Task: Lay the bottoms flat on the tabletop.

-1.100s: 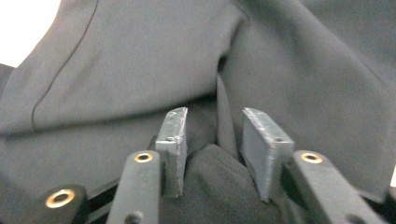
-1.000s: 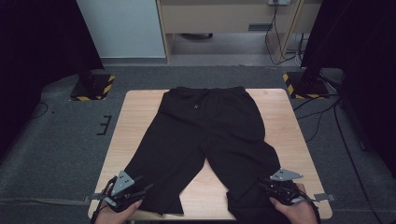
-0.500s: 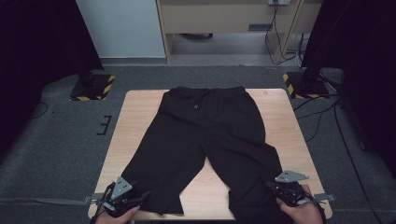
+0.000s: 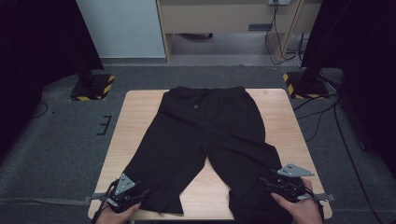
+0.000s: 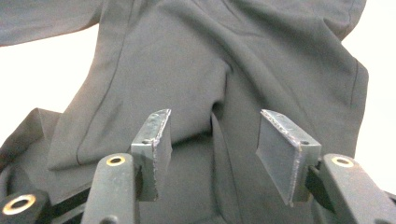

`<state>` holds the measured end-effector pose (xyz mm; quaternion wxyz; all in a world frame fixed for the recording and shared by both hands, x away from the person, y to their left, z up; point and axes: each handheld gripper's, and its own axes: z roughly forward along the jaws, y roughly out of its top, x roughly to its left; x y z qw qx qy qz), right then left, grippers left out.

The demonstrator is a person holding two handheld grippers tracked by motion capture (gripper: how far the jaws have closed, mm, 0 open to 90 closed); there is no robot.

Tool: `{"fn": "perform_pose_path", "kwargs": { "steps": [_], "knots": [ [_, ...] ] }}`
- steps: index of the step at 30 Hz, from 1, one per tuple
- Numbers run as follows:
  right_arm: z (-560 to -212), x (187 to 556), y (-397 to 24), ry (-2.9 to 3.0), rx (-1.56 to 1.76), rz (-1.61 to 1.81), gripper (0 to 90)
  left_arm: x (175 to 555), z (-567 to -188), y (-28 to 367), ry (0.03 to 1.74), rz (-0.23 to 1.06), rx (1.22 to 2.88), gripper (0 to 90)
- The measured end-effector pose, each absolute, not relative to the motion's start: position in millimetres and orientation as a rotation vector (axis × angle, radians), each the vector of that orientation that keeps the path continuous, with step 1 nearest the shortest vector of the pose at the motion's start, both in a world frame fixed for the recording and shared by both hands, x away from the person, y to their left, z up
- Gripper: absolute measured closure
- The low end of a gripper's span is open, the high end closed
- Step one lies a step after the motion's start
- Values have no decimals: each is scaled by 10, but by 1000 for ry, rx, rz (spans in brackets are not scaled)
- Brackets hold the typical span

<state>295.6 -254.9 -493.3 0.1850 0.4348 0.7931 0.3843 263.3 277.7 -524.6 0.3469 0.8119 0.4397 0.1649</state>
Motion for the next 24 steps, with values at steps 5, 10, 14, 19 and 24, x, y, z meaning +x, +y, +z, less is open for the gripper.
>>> {"fn": "perform_pose_path", "kwargs": {
  "steps": [5, 10, 14, 19, 24],
  "knots": [
    [-4929, 2969, -2463, 2227, 1216, 1105, 462, 2542, -5168, 2685, 1106, 377, 2193, 841],
    [-4960, 2981, -2437, 2235, 1215, 1105, 471, 2399, -5089, 2625, 1084, 279, 2189, 844],
    [-4968, 2996, -2446, 2244, 1221, 1096, 471, 2378, -4935, 2594, 1039, 340, 2202, 826],
    [-4976, 3020, -2396, 2245, 1213, 1095, 471, 2723, -4720, 2533, 1026, 389, 2150, 851],
    [-5007, 3044, -2338, 2256, 1206, 1096, 471, 3356, -4642, 2336, 1045, 424, 2104, 842]
  ]
}}
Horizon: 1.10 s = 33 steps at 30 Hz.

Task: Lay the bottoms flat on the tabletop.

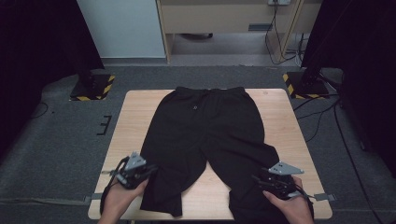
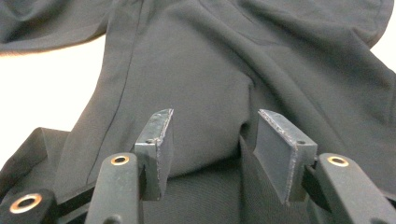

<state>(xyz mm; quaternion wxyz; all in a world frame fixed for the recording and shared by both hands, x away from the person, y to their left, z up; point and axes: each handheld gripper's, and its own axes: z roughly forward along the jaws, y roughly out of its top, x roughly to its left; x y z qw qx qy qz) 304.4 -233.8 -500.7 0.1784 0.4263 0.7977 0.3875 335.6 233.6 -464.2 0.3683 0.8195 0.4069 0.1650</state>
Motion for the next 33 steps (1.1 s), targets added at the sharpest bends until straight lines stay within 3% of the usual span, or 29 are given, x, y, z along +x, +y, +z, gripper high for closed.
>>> {"fn": "perform_pose_path", "kwargs": {
  "steps": [3, 6, 9, 13, 18, 22, 25, 28, 31, 33],
  "knots": [
    [-5025, 3052, -2312, 2254, 1214, 1101, 470, 3793, -4775, 2238, 1089, 419, 2095, 822],
    [-5004, 3029, -2310, 2241, 1211, 1120, 468, 3986, -4866, 2191, 1128, 450, 2108, 616],
    [-4971, 3007, -2349, 2230, 1197, 1134, 463, 3833, -4752, 2264, 1080, 508, 2040, 429],
    [-4977, 3012, -2412, 2212, 1220, 1144, 458, 3445, -4612, 2439, 1038, 580, 2017, 362],
    [-4971, 3000, -2444, 2205, 1232, 1146, 456, 3059, -4766, 2583, 1131, 571, 2020, 489],
    [-4970, 3003, -2443, 2197, 1242, 1148, 455, 2938, -4992, 2642, 1213, 596, 2001, 473],
    [-4972, 3006, -2443, 2199, 1240, 1151, 453, 2965, -5145, 2645, 1206, 522, 2011, 388],
    [-4983, 3013, -2442, 2209, 1230, 1145, 449, 3028, -5179, 2596, 1173, 509, 2052, 401],
    [-4985, 3013, -2442, 2215, 1229, 1143, 447, 3096, -5213, 2561, 1152, 501, 2083, 475],
    [-4987, 3012, -2441, 2214, 1232, 1141, 447, 3157, -5252, 2541, 1130, 451, 2106, 626]
  ]
}}
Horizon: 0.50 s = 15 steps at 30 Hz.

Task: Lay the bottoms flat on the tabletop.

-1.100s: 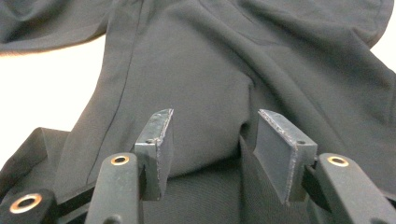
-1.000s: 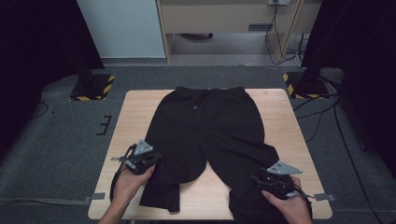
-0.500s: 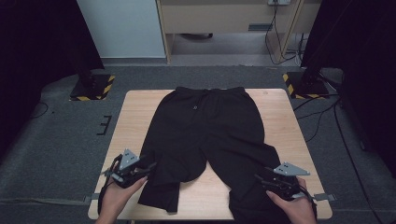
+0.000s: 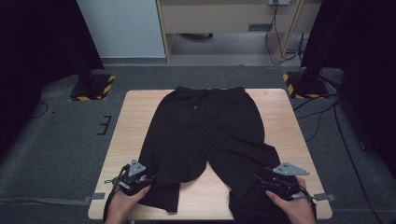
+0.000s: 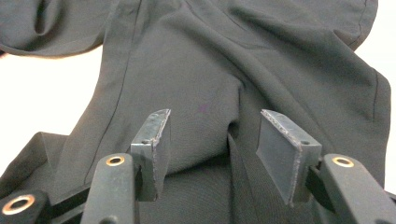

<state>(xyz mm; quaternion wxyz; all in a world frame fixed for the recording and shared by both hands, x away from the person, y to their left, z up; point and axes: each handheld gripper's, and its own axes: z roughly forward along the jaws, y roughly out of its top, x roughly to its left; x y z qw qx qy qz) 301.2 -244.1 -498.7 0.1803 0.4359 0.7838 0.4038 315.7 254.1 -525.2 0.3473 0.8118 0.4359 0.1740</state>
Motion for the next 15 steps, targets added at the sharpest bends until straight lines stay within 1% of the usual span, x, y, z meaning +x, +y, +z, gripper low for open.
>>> {"fn": "perform_pose_path", "kwargs": {
  "steps": [2, 3, 4, 5, 6, 9, 12, 15],
  "knots": [
    [-4986, 3010, -2443, 2213, 1234, 1141, 447, 3153, -5232, 2537, 1127, 448, 2119, 780],
    [-4988, 3007, -2447, 2208, 1240, 1142, 446, 3105, -5172, 2553, 1112, 431, 2124, 834],
    [-4990, 3008, -2457, 2208, 1238, 1140, 446, 3061, -5142, 2571, 1108, 417, 2129, 867],
    [-4990, 3008, -2457, 2208, 1238, 1140, 446, 3061, -5142, 2571, 1108, 417, 2129, 880],
    [-4989, 3007, -2470, 2204, 1247, 1144, 445, 2929, -5091, 2624, 1099, 403, 2148, 885],
    [-4990, 3014, -2496, 2202, 1242, 1140, 445, 2710, -5027, 2740, 1102, 369, 2162, 888],
    [-4990, 3021, -2499, 2193, 1249, 1141, 445, 2519, -4959, 2793, 1094, 320, 2180, 871],
    [-4984, 3020, -2490, 2197, 1248, 1139, 445, 2374, -4866, 2809, 1063, 301, 2199, 863]
  ]
}}
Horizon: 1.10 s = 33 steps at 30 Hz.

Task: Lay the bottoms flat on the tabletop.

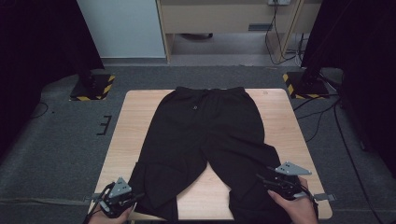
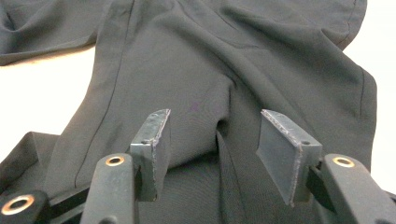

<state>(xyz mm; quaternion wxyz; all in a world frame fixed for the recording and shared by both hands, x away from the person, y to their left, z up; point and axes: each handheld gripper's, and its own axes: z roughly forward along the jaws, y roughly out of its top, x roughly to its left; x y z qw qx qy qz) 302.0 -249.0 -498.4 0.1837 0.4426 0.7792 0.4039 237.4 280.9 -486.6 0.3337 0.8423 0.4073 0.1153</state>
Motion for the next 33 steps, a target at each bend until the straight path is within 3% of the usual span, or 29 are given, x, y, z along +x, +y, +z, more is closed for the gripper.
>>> {"fn": "perform_pose_path", "kwargs": {
  "steps": [6, 11, 14, 17, 19, 24, 26, 29, 33],
  "knots": [
    [-4997, 3021, -2477, 2201, 1242, 1131, 445, 2325, -4642, 2815, 1025, 307, 2161, 878],
    [-5006, 3027, -2459, 2210, 1240, 1122, 445, 2759, -4748, 2650, 1045, 311, 2011, 857],
    [-4999, 3021, -2465, 2199, 1249, 1129, 444, 2973, -4954, 2578, 1062, 267, 1897, 670],
    [-4993, 3016, -2494, 2199, 1251, 1130, 443, 3078, -5142, 2525, 1050, 242, 1916, 472],
    [-4995, 3017, -2511, 2190, 1255, 1133, 443, 3076, -5232, 2502, 1048, 267, 1968, 519],
    [-4977, 3018, -2541, 2186, 1255, 1135, 441, 3004, -5288, 2459, 1003, 300, 2056, 511],
    [-4977, 3014, -2538, 2183, 1256, 1134, 440, 2945, -5283, 2479, 966, 325, 2096, 559],
    [-4990, 3020, -2539, 2192, 1248, 1126, 436, 2816, -5276, 2566, 964, 272, 2106, 623],
    [-4986, 3022, -2543, 2190, 1254, 1130, 433, 2584, -5265, 2719, 959, 203, 2104, 624]
  ]
}}
